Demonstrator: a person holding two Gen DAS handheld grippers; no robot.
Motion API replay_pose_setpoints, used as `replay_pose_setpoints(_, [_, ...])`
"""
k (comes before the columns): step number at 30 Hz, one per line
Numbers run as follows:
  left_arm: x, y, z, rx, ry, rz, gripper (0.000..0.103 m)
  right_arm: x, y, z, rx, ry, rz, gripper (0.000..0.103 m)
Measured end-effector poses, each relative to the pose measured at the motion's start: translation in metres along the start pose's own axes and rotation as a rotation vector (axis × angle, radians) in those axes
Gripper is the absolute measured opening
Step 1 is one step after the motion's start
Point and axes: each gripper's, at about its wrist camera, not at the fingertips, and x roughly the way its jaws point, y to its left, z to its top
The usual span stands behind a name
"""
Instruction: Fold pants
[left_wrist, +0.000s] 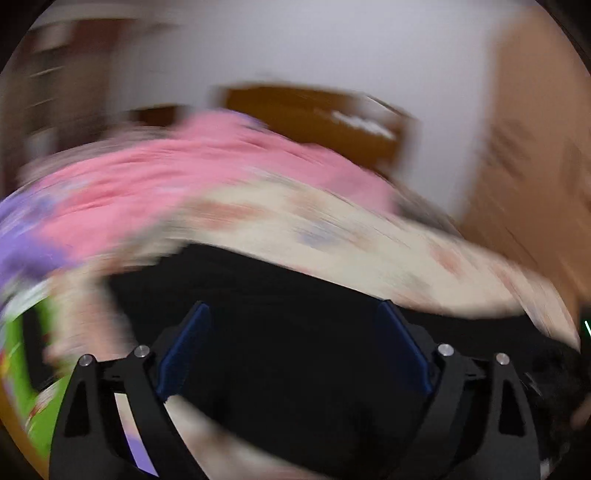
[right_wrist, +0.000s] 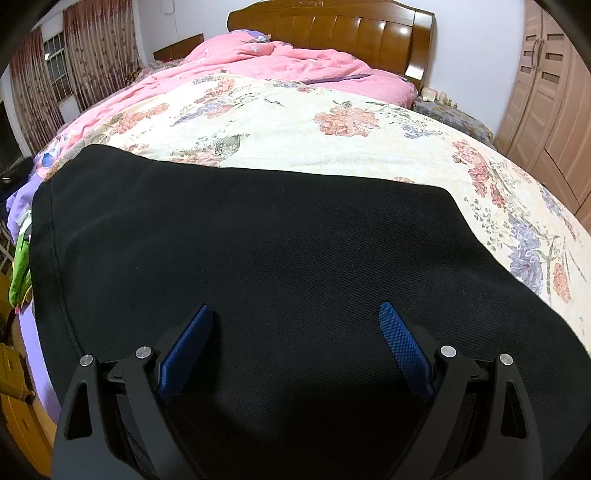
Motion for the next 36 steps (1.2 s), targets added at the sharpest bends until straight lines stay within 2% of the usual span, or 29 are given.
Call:
replay_pose_setpoints(2, [0.034,-0.051,0.006,0.105,0.088,-0.08,0.092,-0.007,0.001,0.001,-0.021,-0.009,-0.016,0.088])
replay_pose_setpoints(5, [0.078,-0.083,0.013,0.119,0.19,-0.143,0.092,-0.02,-0.004,-0.002,-0.106,-0.034,-0.101,0.088])
replay_pose_setpoints(6, [0.096,-0.09,0.013,0.12,0.233,-0.158,0.092,-0.02,-0.008,-0.006,-0.123,-0.021,-0.124,0.089])
replay_pose_setpoints(7, [0.107,-0.093,0.01,0.119,0.259,-0.149,0.092,-0.013,-0.02,-0.014,-0.13,0.044,-0.133,0.091])
replay_pose_setpoints(9, [0.134,-0.099,-0.006,0.15,0.341,-0.118,0.092,-0.016,-0.046,-0.027,-0.056,0.06,-0.019,0.092])
replay_pose_setpoints(10, [0.134,-0.101,-0.006,0.175,0.325,-0.11,0.095,-0.02,-0.056,-0.032,-0.045,0.064,0.007,0.092])
replay_pose_setpoints(14, [0.137,-0.107,-0.007,0.203,0.344,-0.079,0.099,-0.037,-0.077,-0.053,-0.078,0.082,-0.021,0.092])
replay_pose_setpoints(15, [0.141,-0.109,-0.007,0.213,0.349,-0.068,0.1,-0.041,-0.08,-0.054,-0.085,0.087,-0.04,0.092])
replay_pose_setpoints(18, [0.143,-0.109,-0.007,0.21,0.35,-0.054,0.102,-0.066,-0.093,-0.058,-0.105,0.022,-0.129,0.092])
replay_pose_setpoints(19, [0.143,-0.108,-0.007,0.205,0.35,-0.057,0.102,-0.067,-0.1,-0.062,-0.105,0.024,-0.167,0.092])
replay_pose_setpoints(20, [0.144,-0.108,-0.011,0.207,0.349,-0.055,0.102,-0.062,-0.112,-0.07,-0.103,0.064,-0.209,0.092])
replay_pose_setpoints(21, [0.144,-0.109,-0.011,0.21,0.349,-0.05,0.102,-0.058,-0.124,-0.079,-0.087,0.08,-0.194,0.092])
replay_pose_setpoints(22, [0.144,-0.109,-0.011,0.21,0.349,-0.048,0.102,-0.062,-0.137,-0.087,-0.033,0.048,-0.119,0.093])
replay_pose_setpoints(23, [0.144,-0.109,-0.011,0.208,0.349,-0.049,0.102,-0.062,-0.154,-0.095,0.039,0.057,-0.047,0.093])
replay_pose_setpoints(24, [0.144,-0.109,-0.011,0.208,0.349,-0.048,0.102,-0.067,-0.158,-0.098,0.05,0.057,-0.039,0.093])
replay_pose_setpoints(25, [0.144,-0.11,-0.01,0.21,0.348,-0.045,0.102,-0.071,-0.158,-0.101,0.034,0.071,-0.065,0.093])
replay_pose_setpoints(26, [0.144,-0.11,-0.01,0.211,0.348,-0.042,0.102,-0.082,-0.157,-0.105,0.014,0.053,-0.121,0.093])
replay_pose_setpoints(27, [0.144,-0.109,-0.009,0.21,0.348,-0.043,0.102,-0.09,-0.158,-0.109,0.013,0.033,-0.141,0.094])
replay_pose_setpoints(28, [0.144,-0.11,-0.01,0.21,0.347,-0.042,0.102,-0.1,-0.163,-0.117,0.036,0.004,-0.151,0.095])
replay_pose_setpoints(30, [0.144,-0.11,-0.009,0.211,0.347,-0.04,0.102,-0.103,-0.178,-0.132,0.09,0.007,-0.164,0.095])
replay_pose_setpoints(31, [0.144,-0.11,-0.009,0.212,0.346,-0.038,0.102,-0.099,-0.185,-0.145,0.103,0.017,-0.179,0.096])
replay_pose_setpoints(33, [0.144,-0.11,-0.01,0.212,0.345,-0.035,0.102,-0.104,-0.185,-0.155,0.092,-0.017,-0.173,0.096])
replay_pose_setpoints(36, [0.144,-0.111,-0.008,0.208,0.353,-0.018,0.102,-0.107,-0.178,-0.145,0.091,0.043,-0.206,0.096])
